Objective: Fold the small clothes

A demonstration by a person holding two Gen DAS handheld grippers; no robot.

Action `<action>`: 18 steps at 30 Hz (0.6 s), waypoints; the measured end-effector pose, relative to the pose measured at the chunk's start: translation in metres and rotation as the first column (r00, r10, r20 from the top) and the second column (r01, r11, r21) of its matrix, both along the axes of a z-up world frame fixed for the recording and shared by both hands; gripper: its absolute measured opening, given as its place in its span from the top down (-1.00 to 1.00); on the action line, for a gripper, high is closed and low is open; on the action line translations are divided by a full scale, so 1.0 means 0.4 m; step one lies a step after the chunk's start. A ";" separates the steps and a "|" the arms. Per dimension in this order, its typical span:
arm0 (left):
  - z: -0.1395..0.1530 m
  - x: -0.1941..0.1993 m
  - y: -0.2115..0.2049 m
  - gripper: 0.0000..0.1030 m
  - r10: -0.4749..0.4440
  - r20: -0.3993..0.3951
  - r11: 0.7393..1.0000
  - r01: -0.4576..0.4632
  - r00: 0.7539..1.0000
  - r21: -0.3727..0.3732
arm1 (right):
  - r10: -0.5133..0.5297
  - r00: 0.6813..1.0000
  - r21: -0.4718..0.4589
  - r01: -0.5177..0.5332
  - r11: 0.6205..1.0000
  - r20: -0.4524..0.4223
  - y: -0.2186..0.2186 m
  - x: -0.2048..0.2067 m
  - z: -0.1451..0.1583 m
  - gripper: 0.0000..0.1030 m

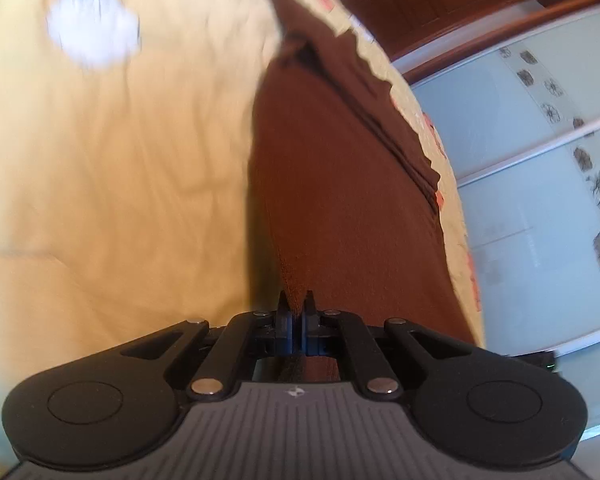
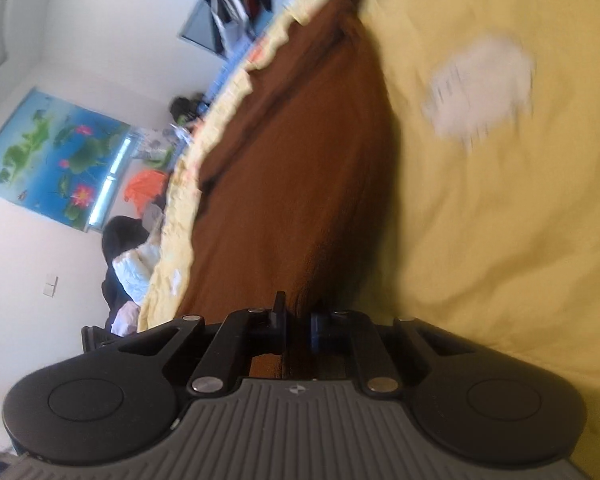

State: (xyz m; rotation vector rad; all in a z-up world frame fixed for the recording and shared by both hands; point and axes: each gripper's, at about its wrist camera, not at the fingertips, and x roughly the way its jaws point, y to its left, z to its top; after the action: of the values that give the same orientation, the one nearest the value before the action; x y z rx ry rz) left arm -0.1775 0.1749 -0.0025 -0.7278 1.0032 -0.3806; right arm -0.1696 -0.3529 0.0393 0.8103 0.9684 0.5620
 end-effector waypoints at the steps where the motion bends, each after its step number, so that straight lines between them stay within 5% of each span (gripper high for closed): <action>1: 0.009 -0.005 0.002 0.94 -0.009 0.013 0.999 0.009 1.000 0.036 | 0.001 1.000 -0.036 -0.001 0.999 0.016 -0.008 -0.008 0.014 0.70; 3: -0.002 -0.004 -0.005 0.95 -0.040 -0.015 0.993 0.041 0.999 0.107 | -0.005 1.000 -0.109 0.002 0.994 -0.026 -0.023 -0.007 -0.010 0.70; 6: -0.007 -0.013 -0.015 0.92 -0.049 -0.027 0.997 0.051 0.998 0.061 | -0.015 0.997 -0.018 0.013 1.000 -0.079 -0.046 -0.010 -0.052 0.68; 7: -0.009 -0.017 -0.017 0.84 -0.054 -0.046 0.998 0.055 0.997 0.030 | -0.018 0.998 -0.014 0.017 1.000 -0.066 -0.043 -0.019 -0.047 0.49; 9: -0.029 -0.032 -0.029 0.42 -0.084 -0.066 0.994 0.078 0.994 -0.082 | -0.012 0.999 0.023 0.013 1.000 -0.050 -0.036 -0.030 -0.042 0.06; 10: -0.035 -0.043 -0.036 0.06 -0.084 -0.053 0.988 0.076 0.995 -0.135 | -0.006 0.999 0.041 0.008 0.999 -0.043 -0.032 -0.033 -0.040 -0.10; 11: -0.038 -0.049 -0.043 -0.26 -0.086 -0.039 0.981 0.078 0.996 -0.178 | -0.003 0.999 0.039 0.005 0.999 -0.044 -0.028 -0.031 -0.037 -0.13; 12: -0.039 -0.050 -0.050 -0.35 -0.084 -0.029 0.976 0.077 0.996 -0.202 | 0.000 0.999 0.026 0.002 1.000 -0.050 -0.022 -0.025 -0.035 -0.13; 13: -0.036 -0.056 -0.056 -0.34 -0.083 -0.019 0.977 0.077 0.996 -0.198 | 0.006 0.999 0.022 -0.005 1.000 -0.054 -0.010 -0.016 -0.032 -0.13; 14: -0.031 -0.054 -0.061 -0.10 -0.081 -0.009 0.981 0.078 0.997 -0.179 | 0.014 0.998 0.014 -0.014 1.000 -0.058 0.001 -0.010 -0.030 0.09; 16: -0.031 -0.039 -0.071 0.92 -0.081 -0.067 0.996 0.078 0.994 -0.041 | 0.044 0.995 -0.079 -0.051 0.996 -0.088 0.014 0.004 -0.027 0.72; 18: -0.027 -0.042 -0.042 0.92 -0.079 -0.078 0.996 0.077 0.994 -0.035 | 0.056 0.996 -0.126 -0.065 0.990 -0.074 0.003 -0.003 -0.016 0.72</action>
State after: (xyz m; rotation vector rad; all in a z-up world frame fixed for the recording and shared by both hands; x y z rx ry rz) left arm -0.1944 0.1582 -0.0135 -0.7390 1.1047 -0.4392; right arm -0.1708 -0.3519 0.0328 0.6910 1.0854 0.5207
